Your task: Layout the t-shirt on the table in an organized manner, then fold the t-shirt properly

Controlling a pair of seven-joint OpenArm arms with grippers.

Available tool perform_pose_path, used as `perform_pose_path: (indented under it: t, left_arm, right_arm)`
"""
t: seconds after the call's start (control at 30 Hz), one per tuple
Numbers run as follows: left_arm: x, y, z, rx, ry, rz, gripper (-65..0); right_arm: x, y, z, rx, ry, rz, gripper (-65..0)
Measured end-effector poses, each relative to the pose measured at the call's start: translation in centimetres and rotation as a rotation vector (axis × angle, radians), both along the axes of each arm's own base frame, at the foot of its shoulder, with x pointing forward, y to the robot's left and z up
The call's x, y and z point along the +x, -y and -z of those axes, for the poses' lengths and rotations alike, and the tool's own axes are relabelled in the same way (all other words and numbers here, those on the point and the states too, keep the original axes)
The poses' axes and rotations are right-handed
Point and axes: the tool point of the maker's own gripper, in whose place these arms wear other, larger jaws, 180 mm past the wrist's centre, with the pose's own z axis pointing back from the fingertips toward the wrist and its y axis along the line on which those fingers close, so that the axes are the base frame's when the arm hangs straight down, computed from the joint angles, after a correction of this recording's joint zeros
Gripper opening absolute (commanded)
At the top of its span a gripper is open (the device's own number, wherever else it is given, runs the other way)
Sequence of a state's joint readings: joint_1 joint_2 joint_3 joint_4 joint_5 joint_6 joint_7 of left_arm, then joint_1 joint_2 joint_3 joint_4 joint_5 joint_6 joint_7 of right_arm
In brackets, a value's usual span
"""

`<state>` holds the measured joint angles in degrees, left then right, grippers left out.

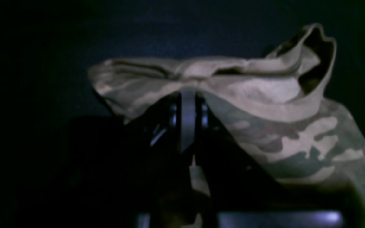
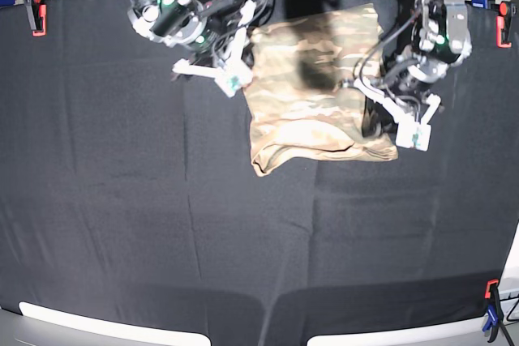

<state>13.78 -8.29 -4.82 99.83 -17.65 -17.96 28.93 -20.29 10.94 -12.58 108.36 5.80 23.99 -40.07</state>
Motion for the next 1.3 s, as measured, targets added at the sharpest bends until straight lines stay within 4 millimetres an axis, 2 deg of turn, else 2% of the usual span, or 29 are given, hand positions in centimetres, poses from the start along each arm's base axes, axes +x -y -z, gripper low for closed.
perform_pose_path:
  t: [0.13,0.27,0.37,0.5,0.63,0.8,1.1,1.3]
  left_arm:
    - [-0.8,0.1,0.2,0.000,-0.010,0.002,-65.0]
    - [-2.8,-0.7,0.4,0.012,-0.030,-0.015,-65.0]
    - [-4.1,-2.8,-0.7,0.040,-0.015,-0.065,-65.0]
    - [-6.7,-5.7,-2.5,0.093,-0.002,-0.132,-65.0]
    - [-10.7,-6.9,-1.4,0.127,-0.091,-0.152,-65.0]
    - [-15.7,-6.8,1.0,0.136,-0.230,-0.137,-65.0]
    - [-22.9,-7.2,3.6,0.198,-0.462,-0.101,-65.0]
    - [-26.3,-9.2,5.0,0.295,-0.558,-0.037,-65.0]
  right_arm:
    - [2.0,4.5,-0.5,-0.021,0.027,0.135,-65.0]
    - [3.4,8.9,-1.5,0.009,0.041,0.287,-65.0]
    - [3.3,11.5,-1.9,0.012,0.025,0.342,-65.0]
    - [2.3,13.4,-2.2,0.048,-0.015,0.366,-65.0]
    - [-0.2,14.1,-3.2,0.068,-0.043,0.371,-65.0]
    - [-4.6,15.1,-4.3,0.015,-0.092,0.381,-65.0]
    - [-14.0,14.5,-1.5,-0.033,-0.343,0.360,-65.0]
    - [-18.1,14.6,-0.8,-0.069,-0.465,0.346,-65.0]
